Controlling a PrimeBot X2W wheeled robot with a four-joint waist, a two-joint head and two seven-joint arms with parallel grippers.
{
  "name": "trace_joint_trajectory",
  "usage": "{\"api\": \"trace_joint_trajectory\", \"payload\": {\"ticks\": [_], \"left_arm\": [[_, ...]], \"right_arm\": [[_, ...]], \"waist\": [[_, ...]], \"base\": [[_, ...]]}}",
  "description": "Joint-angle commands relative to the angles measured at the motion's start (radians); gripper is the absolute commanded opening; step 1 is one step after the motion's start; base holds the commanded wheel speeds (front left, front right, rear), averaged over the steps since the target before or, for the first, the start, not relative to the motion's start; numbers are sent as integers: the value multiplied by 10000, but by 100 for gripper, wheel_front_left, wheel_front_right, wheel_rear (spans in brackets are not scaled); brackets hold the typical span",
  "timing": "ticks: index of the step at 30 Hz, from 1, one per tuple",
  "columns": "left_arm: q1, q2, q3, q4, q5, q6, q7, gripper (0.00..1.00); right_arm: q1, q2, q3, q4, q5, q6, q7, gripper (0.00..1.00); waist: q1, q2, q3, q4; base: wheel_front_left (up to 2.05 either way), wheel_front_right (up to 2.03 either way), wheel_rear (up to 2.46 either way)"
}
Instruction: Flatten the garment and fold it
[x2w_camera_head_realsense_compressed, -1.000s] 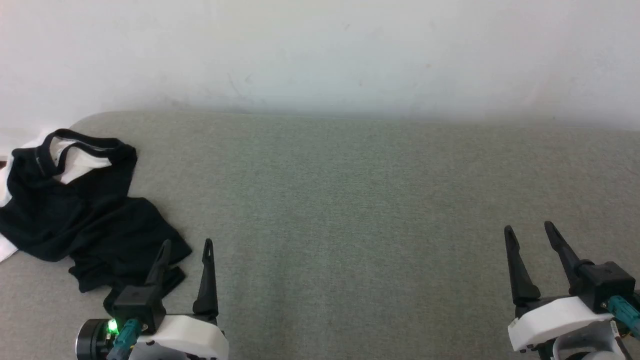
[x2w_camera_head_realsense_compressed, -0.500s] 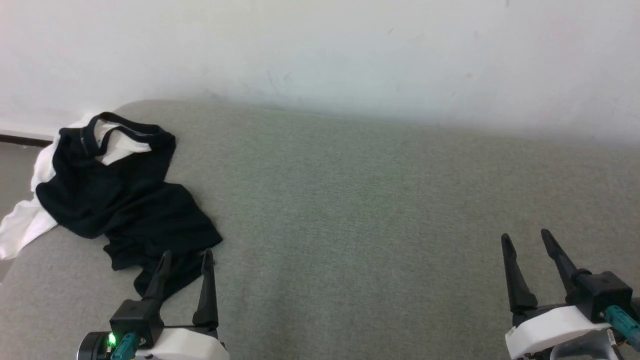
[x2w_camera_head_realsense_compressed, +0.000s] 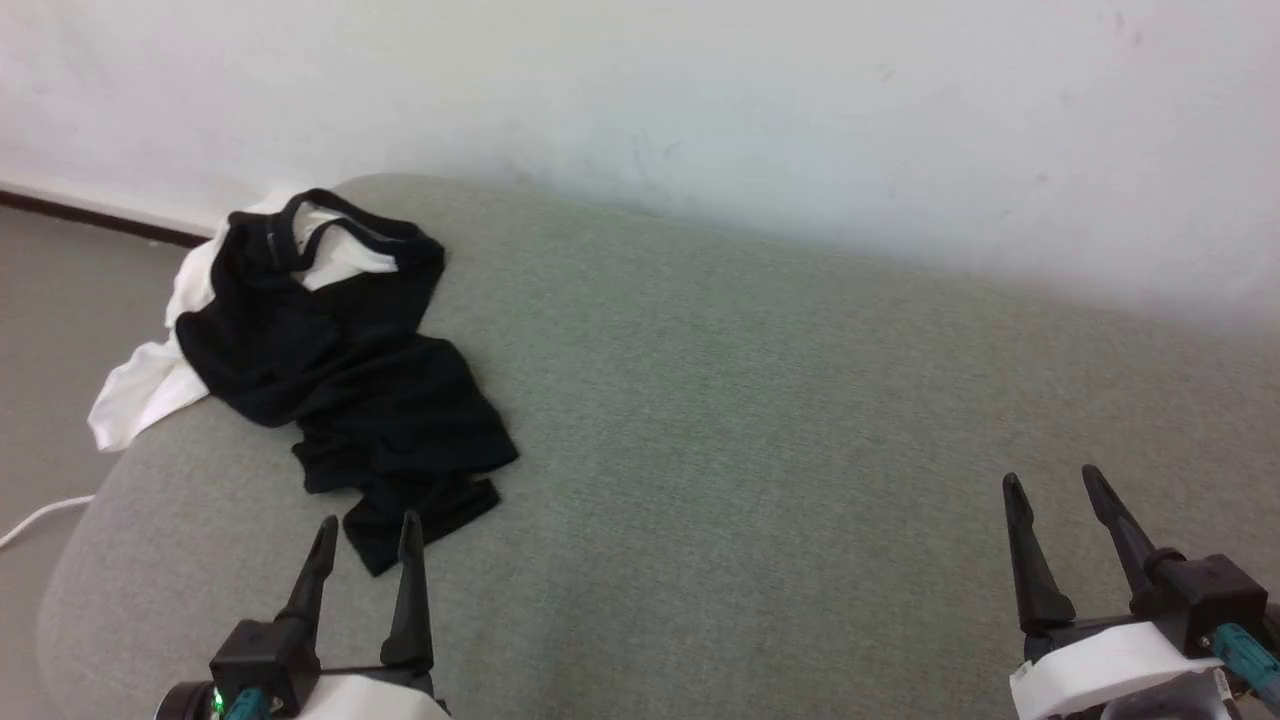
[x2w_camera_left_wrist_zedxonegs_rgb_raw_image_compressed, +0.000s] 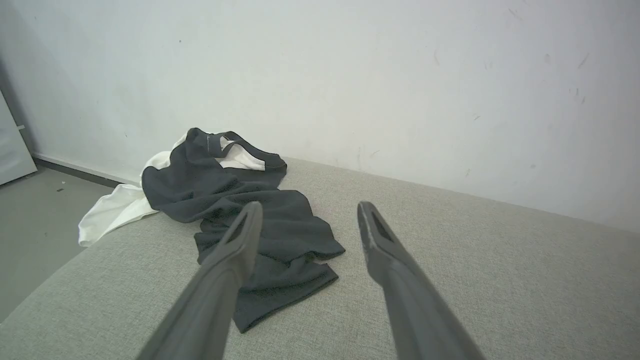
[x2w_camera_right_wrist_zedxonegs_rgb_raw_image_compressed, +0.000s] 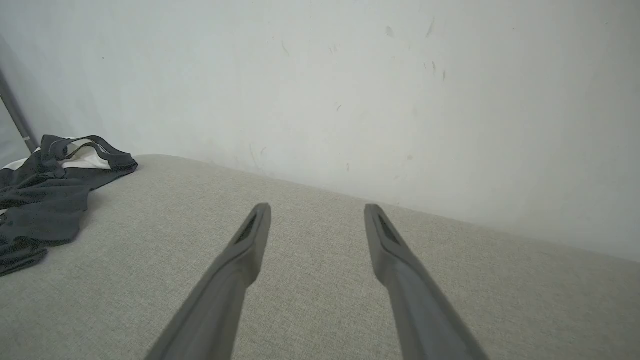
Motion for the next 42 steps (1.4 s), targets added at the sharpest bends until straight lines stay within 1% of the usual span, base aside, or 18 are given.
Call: {"api": "trace_joint_trajectory", "payload": {"ticks": [1, 2, 3, 14, 27, 42], "left_arm": [[196, -25, 7, -49, -92, 35, -119, 100], [260, -26, 24, -67, -125, 29, -161, 100], [260, -26, 24, -67, -125, 29, -161, 100], [589, -30, 135, -207, -311, 30, -390, 100], [879, -34, 126, -304, -609, 112, -663, 100], [1150, -39, 215, -376, -830, 65, -976, 100]], "right_arm": [[132, 21, -22, 16, 78, -6, -94, 100], [152, 22, -21, 24, 100, -6, -136, 100], [152, 22, -21, 24, 100, -6, -136, 100], [275, 25, -28, 79, 224, -7, -365, 100], [438, 29, -86, 95, 207, -8, -636, 100], [574, 33, -127, 170, 318, -9, -949, 100]], "waist": [[0, 0, -10, 290], [0, 0, -25, 482], [0, 0, -25, 482], [0, 0, -107, 1377], [0, 0, -126, 1964], [0, 0, -160, 2703]], "base": [[0, 0, 0], [0, 0, 0], [0, 0, 0], [0, 0, 0], [0, 0, 0], [0, 0, 0]]}}
